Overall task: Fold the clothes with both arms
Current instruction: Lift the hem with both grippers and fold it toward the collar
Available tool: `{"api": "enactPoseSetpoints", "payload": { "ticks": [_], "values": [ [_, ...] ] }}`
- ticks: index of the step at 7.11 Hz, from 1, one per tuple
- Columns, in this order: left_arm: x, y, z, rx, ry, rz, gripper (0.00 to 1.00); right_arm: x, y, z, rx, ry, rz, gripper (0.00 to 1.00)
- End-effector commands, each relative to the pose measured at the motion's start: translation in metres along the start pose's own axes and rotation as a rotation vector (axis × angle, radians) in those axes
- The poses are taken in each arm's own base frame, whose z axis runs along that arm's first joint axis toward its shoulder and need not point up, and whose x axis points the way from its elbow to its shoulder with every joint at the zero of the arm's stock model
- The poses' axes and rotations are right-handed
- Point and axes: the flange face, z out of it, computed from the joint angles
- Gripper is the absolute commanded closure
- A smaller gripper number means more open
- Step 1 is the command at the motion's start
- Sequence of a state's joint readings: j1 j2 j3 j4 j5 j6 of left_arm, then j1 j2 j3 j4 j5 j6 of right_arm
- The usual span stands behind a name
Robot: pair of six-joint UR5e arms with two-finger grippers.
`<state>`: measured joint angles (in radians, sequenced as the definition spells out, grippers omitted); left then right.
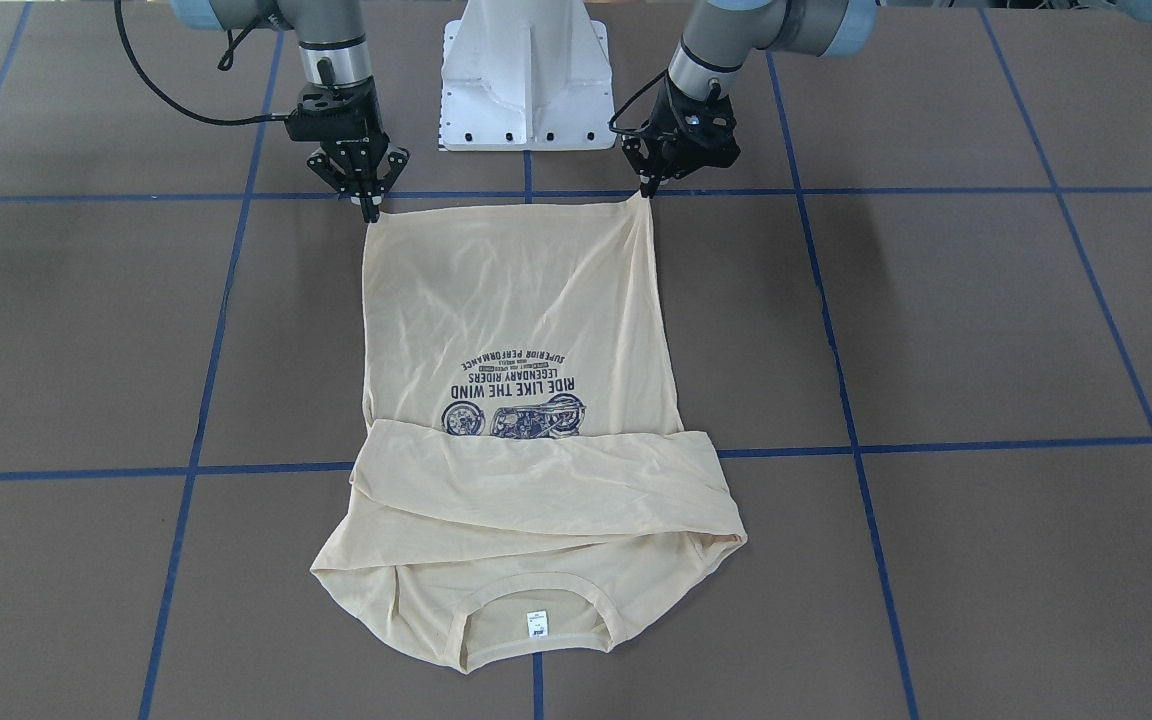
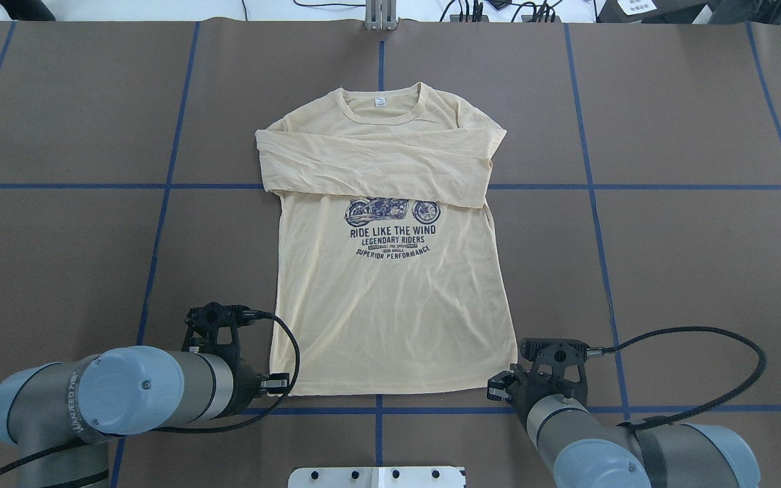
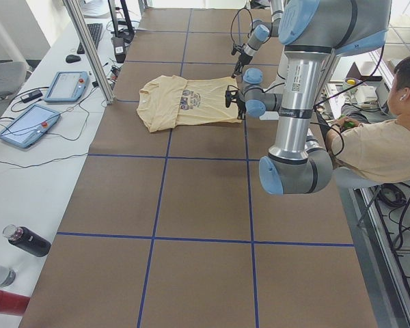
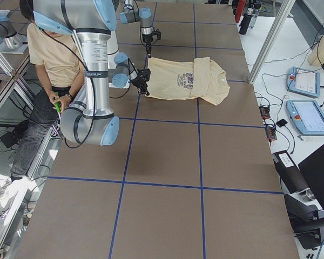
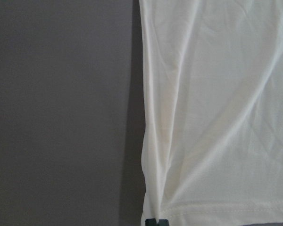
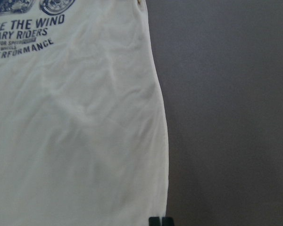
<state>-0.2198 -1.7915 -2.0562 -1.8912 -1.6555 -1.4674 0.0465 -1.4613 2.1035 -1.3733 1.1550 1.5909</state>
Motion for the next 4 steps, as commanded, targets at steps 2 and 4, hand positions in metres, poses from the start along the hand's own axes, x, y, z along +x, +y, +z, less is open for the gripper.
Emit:
{"api": "enactPoseSetpoints", "payload": {
  "ticks": [2, 4],
  "values": [
    [0.017, 0.019, -0.133, -0.099, 0.044, 0.006, 1.00, 0.019, -0.030, -0.100, -0.166, -0.117, 0.043, 1.00],
    [0.021, 0.045, -0.191, -0.179, 0.073, 0.030, 1.00, 0.023, -0.025, -0.173, -0.304, -0.194, 0.016, 1.00]
  ]
}}
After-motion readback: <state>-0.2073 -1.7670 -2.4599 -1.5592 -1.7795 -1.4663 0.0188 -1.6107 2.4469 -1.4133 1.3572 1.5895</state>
